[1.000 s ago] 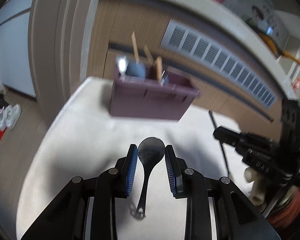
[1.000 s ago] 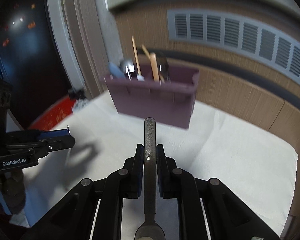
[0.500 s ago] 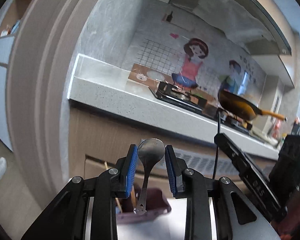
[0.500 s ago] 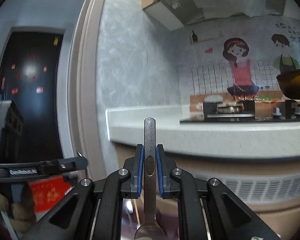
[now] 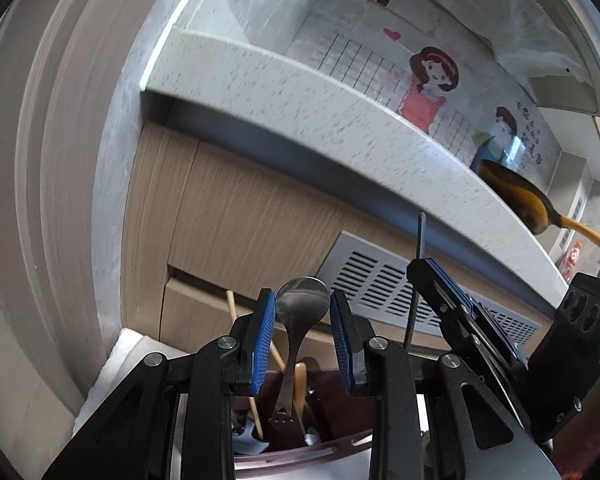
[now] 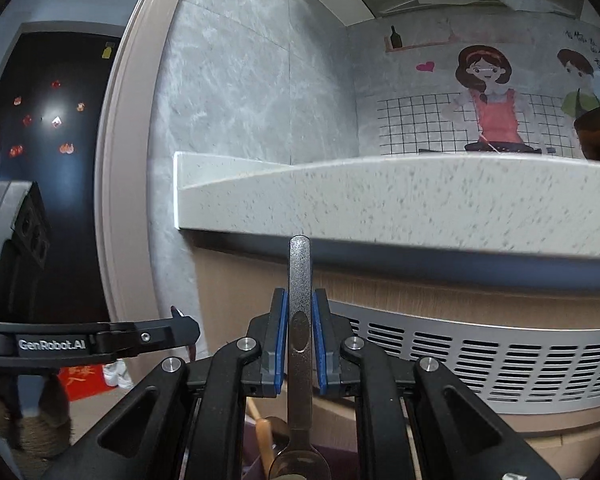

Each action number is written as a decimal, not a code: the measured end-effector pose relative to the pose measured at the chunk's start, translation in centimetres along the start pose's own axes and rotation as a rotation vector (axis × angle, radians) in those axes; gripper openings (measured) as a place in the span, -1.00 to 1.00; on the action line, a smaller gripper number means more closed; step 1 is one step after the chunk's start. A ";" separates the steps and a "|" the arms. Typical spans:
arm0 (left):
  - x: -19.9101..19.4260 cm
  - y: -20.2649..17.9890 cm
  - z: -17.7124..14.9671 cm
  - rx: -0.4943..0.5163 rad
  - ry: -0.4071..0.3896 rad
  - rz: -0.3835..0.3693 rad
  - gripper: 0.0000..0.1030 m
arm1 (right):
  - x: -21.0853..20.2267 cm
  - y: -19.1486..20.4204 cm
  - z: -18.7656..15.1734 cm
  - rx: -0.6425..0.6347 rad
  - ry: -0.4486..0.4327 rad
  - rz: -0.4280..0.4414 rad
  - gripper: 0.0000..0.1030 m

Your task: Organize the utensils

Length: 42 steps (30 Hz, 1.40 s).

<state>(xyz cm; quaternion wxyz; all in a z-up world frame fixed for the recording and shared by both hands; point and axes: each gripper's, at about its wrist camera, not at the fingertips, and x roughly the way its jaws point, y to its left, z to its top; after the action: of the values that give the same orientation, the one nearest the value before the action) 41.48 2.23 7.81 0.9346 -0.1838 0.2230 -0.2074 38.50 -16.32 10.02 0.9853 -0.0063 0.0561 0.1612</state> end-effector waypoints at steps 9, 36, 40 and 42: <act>0.9 0.0 -1.7 0.003 0.046 0.052 -0.05 | 0.1 -0.8 -2.9 -0.015 0.143 0.049 -0.46; -20.1 -7.2 -21.8 0.227 0.019 0.429 0.03 | -23.6 5.9 -12.0 0.164 0.345 -0.033 -0.46; -19.6 -7.6 -21.9 0.236 0.022 0.465 0.03 | -23.8 6.7 -12.6 0.094 0.330 -0.060 -0.46; -19.4 -7.5 -21.9 0.225 0.029 0.452 0.03 | -24.0 6.4 -12.8 0.091 0.327 -0.070 -0.46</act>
<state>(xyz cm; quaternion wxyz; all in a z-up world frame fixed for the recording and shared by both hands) 12.59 -0.52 -0.51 0.9685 -0.0210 0.2472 -0.0194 12.44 -18.22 0.08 0.9674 0.0102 0.2224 0.1210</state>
